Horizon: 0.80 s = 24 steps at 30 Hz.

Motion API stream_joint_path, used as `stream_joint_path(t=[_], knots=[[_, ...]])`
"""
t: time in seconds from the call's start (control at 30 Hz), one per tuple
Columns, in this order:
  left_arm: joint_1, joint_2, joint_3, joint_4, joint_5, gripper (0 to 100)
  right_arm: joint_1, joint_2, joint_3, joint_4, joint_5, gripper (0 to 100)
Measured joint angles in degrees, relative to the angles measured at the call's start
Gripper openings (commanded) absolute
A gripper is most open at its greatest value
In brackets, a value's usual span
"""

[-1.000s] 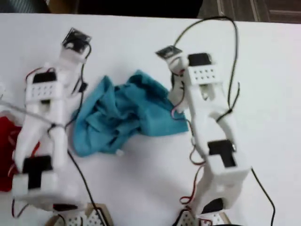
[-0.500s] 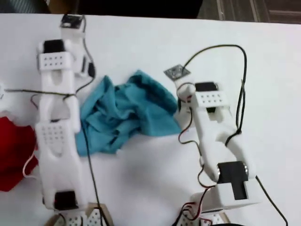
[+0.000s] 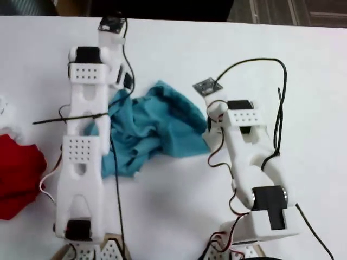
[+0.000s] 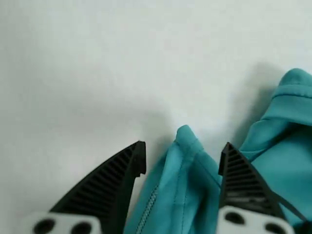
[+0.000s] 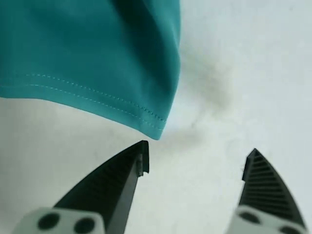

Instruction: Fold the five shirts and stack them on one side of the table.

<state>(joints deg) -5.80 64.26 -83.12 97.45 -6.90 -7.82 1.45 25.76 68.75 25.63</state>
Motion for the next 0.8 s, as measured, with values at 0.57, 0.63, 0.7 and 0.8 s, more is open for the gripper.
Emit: stream_joint_path(t=[0.57,0.63,0.7,0.8], knots=[[0.2,0.1,7.9,-4.0,0.0,26,0.7,0.0,0.0,0.0,0.0,31.5],[0.2,0.1,7.9,-4.7,0.0,26,0.7,0.0,0.0,0.0,0.0,31.5],[0.2,0.1,7.9,-5.0,0.0,21,0.7,0.0,0.0,0.0,0.0,31.5],[0.4,0.1,8.2,-5.4,0.0,8,0.7,0.0,0.0,0.0,0.0,31.5]])
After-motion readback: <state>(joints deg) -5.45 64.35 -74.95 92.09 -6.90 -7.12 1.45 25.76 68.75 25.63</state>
